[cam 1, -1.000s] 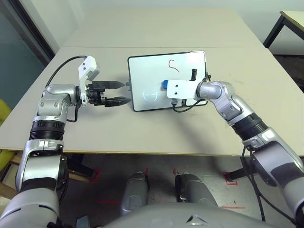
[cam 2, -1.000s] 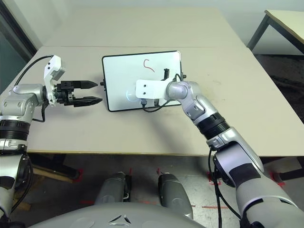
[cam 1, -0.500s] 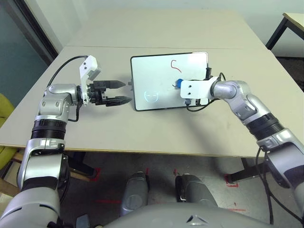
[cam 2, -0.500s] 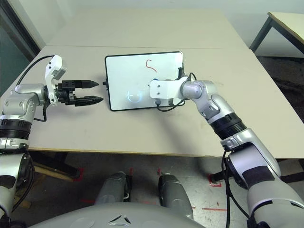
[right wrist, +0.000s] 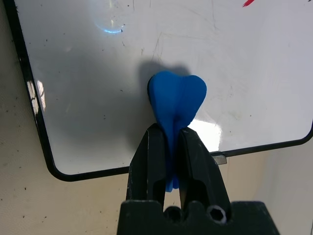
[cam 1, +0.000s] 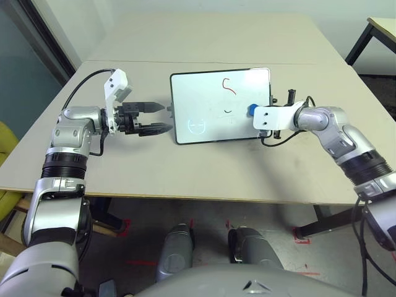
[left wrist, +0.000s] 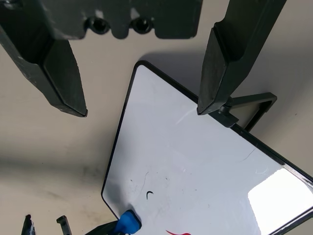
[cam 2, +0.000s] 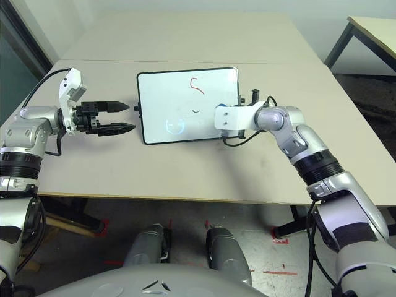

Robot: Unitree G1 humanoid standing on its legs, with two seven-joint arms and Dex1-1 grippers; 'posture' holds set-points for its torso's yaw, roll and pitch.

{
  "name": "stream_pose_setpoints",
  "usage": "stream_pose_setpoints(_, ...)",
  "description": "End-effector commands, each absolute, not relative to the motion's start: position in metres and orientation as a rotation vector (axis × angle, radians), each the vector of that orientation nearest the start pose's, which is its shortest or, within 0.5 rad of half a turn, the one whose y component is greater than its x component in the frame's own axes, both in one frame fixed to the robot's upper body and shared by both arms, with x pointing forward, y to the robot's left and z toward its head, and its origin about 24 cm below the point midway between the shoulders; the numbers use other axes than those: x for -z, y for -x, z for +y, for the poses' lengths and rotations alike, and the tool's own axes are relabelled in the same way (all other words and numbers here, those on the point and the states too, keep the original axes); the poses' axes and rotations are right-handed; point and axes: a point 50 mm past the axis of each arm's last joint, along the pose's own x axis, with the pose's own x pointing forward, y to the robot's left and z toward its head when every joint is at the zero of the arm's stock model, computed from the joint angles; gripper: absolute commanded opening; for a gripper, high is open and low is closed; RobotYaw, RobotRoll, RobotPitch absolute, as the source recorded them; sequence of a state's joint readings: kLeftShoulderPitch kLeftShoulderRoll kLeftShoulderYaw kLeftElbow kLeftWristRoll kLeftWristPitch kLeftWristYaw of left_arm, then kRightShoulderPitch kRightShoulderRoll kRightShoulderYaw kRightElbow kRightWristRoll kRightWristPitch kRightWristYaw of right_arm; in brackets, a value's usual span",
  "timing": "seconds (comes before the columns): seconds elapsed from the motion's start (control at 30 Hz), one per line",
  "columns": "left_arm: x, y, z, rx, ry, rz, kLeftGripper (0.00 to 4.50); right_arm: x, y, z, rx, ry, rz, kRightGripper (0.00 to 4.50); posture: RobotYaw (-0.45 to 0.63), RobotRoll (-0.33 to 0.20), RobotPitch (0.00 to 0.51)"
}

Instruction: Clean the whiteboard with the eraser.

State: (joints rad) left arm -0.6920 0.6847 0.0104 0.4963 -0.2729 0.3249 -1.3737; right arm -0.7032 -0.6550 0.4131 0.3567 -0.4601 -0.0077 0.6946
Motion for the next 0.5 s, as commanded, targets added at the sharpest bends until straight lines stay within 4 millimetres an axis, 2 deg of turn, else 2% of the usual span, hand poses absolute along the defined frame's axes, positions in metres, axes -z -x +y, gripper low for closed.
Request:
stream_pose_setpoints(0.03,-0.16,-0.33,0.239,1.138,-0.207,0.267,4.5,-0.129,-0.353,-0.174,-0.755,1.345,0.186,0.14,0.13,0.0,0.053)
stream_pose_setpoints(0.23,-0.16,-0.33,0.24,1.131,-0.21,0.265,4.5,-0.128,-0.353,-0.142,-0.833,1.348,0.114,0.14,0.13,0.0,0.053)
stream_pose_setpoints(0.5,-0.161,-0.329,0.242,1.122,-0.209,0.264,4.5,-0.133,-0.354,-0.111,-0.896,1.346,0.042,0.13,0.15,0.0,0.054)
